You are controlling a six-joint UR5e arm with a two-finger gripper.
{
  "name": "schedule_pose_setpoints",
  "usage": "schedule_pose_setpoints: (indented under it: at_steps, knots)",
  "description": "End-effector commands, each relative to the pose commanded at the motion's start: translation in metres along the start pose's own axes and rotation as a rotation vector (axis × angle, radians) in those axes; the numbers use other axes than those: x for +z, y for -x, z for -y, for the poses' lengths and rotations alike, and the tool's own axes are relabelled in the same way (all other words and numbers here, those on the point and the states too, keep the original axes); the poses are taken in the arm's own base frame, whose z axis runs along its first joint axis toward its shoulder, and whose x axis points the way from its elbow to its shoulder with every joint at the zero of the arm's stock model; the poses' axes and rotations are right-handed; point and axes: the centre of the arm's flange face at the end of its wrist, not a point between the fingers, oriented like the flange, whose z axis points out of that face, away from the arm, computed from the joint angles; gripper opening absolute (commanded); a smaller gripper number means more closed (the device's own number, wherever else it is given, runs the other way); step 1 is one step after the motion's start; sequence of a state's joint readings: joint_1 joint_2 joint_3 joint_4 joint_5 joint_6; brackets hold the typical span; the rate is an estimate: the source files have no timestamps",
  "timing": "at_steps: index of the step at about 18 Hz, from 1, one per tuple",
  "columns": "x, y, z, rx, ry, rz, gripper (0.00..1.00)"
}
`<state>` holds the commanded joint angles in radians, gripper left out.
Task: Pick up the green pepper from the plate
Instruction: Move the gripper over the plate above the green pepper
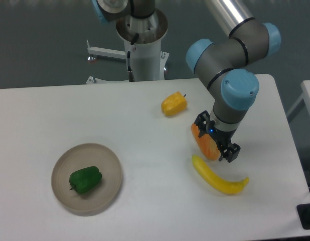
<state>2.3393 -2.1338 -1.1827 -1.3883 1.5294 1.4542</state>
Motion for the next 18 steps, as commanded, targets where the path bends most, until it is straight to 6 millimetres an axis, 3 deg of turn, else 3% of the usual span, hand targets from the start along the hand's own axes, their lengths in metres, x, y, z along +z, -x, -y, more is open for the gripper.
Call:
schedule_pose_setpoints:
  at_steps: [5,8,13,18]
  knots:
    - [-0.002,-0.002,0.009,0.005,-0.007,0.006,1.0]
    - [0.001,-0.019,0.036,0.036,-0.059,-0.001,1.0]
    - [0.005,-0.074,0.117,0.067,-0.095,-0.026,1.0]
    - [0.014,-0.127,0.202,-0.056,-0.094,-0.06,1.0]
